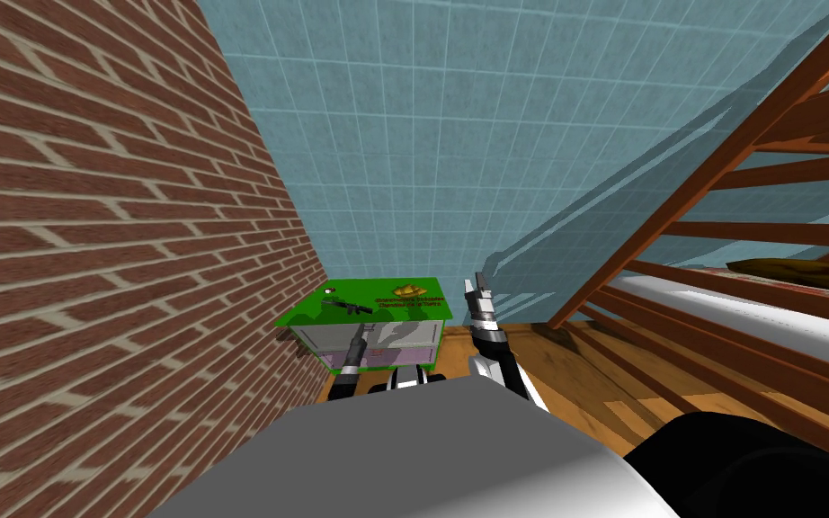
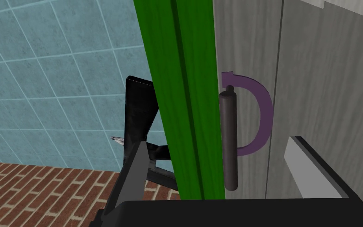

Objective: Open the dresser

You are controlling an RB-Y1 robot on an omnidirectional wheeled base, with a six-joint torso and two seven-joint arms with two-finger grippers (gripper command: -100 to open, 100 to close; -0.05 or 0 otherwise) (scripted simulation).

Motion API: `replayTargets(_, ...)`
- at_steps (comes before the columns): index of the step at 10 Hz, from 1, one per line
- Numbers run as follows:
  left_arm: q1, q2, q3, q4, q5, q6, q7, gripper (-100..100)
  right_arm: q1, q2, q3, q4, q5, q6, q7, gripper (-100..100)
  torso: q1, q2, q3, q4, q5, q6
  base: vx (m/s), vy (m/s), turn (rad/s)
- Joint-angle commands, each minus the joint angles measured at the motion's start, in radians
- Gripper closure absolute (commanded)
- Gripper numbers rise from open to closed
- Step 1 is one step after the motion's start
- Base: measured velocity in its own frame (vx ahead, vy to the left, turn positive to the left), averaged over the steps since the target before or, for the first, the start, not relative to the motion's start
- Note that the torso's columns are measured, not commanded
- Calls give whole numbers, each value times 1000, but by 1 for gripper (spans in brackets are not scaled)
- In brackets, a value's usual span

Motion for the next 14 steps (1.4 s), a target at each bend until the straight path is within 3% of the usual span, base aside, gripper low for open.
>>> replayTargets(1, 26, -2, -5, 6, -3, -29, -4, 100, 0, 0, 0, 0, 0, 0, 0, 0, 0, 1, 0, 0, 0, 0, 0, 6, -5)
replayTargets(3, 45, -5, -9, 15, -5, -57, -7, 100, 0, 0, 0, 0, 0, 0, 0, 0, 0, 3, 1, 2, -1, 0, -5, 14, -2)
replayTargets(5, 33, 1, -9, -9, -4, -20, 2, 100, 0, 0, 0, 0, 0, 0, 0, 0, -1, 1, 1, 1, -1, 0, -47, -7, 13)
replayTargets(9, 14, 15, -9, -48, -5, 32, 17, 100, 0, 0, 0, 0, 0, 0, 0, 0, 0, 7, 4, 5, -3, -2, -186, 4, 23)
replayTargets(10, 20, 11, -13, -33, -6, 27, 15, 100, 0, 0, 0, 0, 0, 0, 0, 0, -1, 8, 4, 6, -4, -3, -98, -2, 4)
replayTargets(14, 35, 24, -20, -69, -10, 29, 26, 100, 0, 0, 0, 0, 0, 0, 0, 0, -2, 7, 4, 5, -3, -1, -181, -2, 34)
